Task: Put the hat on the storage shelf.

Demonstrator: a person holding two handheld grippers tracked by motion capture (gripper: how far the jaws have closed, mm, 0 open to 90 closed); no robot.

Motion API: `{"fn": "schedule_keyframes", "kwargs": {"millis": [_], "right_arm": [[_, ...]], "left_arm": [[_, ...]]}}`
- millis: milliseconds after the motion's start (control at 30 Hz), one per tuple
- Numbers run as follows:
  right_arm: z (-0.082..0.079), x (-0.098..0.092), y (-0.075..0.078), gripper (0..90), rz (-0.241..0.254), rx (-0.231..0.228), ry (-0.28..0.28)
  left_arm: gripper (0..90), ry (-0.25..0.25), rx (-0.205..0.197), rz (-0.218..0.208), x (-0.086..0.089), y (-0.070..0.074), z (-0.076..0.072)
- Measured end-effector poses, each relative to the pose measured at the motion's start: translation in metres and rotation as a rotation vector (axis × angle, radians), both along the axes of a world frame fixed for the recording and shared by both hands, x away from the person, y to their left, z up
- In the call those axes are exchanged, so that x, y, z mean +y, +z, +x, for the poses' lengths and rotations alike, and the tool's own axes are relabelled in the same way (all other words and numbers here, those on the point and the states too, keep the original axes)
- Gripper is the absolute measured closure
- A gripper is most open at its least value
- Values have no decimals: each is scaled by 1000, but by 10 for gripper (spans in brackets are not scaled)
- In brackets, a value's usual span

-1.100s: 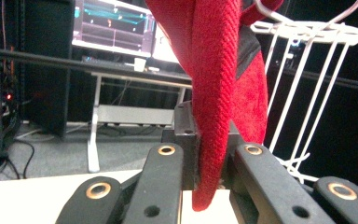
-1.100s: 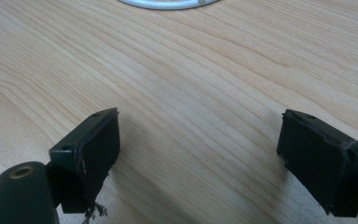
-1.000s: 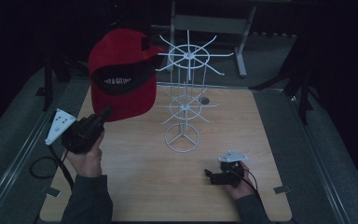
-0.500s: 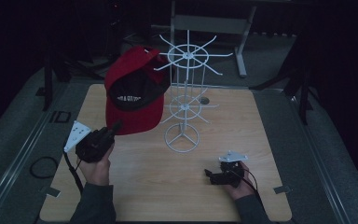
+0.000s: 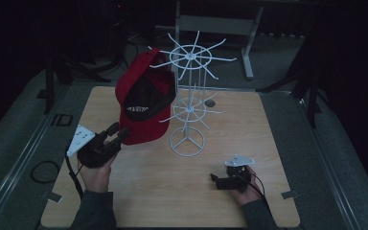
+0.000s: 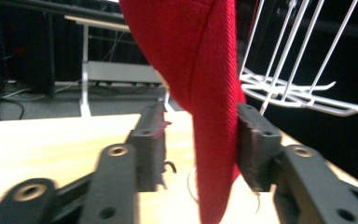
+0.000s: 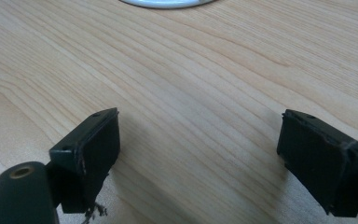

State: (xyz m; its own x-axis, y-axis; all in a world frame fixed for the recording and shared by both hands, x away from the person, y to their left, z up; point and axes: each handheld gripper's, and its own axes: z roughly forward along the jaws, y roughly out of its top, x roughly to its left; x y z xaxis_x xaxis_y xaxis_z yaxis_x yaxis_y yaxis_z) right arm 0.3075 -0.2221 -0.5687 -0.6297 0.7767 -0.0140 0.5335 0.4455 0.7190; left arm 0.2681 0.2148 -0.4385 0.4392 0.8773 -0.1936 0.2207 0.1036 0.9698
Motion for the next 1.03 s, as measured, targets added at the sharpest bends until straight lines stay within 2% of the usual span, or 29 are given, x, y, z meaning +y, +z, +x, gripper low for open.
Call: {"fn": "schedule_keyframes", "kwargs": {"millis": [67, 167, 333, 567, 767, 1033], "right_arm": [[0, 0, 0, 130, -1, -1, 0], [0, 0, 0, 130, -1, -1, 0], [0, 0, 0, 129, -1, 0, 0], [0, 0, 0, 129, -1, -1, -1], [0, 0, 0, 130, 0, -1, -1], [0, 0, 0, 130, -1, -1, -1]], "left_arm": [[494, 5, 21, 36, 1, -1, 0], [477, 4, 26, 57, 2, -3, -1], [448, -20, 39, 69, 3, -3, 2], [426, -41, 66, 53, 8, -5, 3], [401, -62, 80, 86, 11, -5, 3], [396, -91, 86, 89, 10, -6, 2]]}}
